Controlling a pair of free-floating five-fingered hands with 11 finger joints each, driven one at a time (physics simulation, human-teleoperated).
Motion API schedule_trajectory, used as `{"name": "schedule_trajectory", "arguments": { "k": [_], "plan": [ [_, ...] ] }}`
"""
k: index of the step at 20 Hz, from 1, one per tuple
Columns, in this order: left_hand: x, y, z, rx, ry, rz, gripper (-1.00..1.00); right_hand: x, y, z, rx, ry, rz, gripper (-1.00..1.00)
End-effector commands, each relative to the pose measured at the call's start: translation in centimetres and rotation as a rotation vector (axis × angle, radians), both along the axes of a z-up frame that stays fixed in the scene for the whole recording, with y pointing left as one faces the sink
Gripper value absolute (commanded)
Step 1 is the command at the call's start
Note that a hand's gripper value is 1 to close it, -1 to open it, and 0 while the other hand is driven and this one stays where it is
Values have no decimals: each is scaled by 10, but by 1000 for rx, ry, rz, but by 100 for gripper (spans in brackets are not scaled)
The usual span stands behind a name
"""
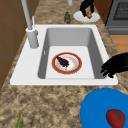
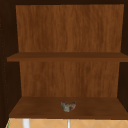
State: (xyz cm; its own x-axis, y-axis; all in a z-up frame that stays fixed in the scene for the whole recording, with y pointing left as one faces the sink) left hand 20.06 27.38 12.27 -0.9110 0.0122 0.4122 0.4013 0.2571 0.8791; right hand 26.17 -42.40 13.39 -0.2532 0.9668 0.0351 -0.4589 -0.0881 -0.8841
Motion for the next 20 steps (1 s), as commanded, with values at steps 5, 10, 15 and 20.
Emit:
{"name": "schedule_trajectory", "arguments": {
  "k": [5,10,15,20],
  "plan": [
    [0,0,0,0,0,0,0,-11,35,53,-7,1,-67,100],
    [0,0,0,0,0,0,0,-17,51,88,-9,2,-88,100],
    [0,0,0,0,0,0,0,-24,70,124,-4,2,-86,100],
    [0,0,0,0,0,0,0,-37,83,163,18,1,-85,100]
  ]
}}
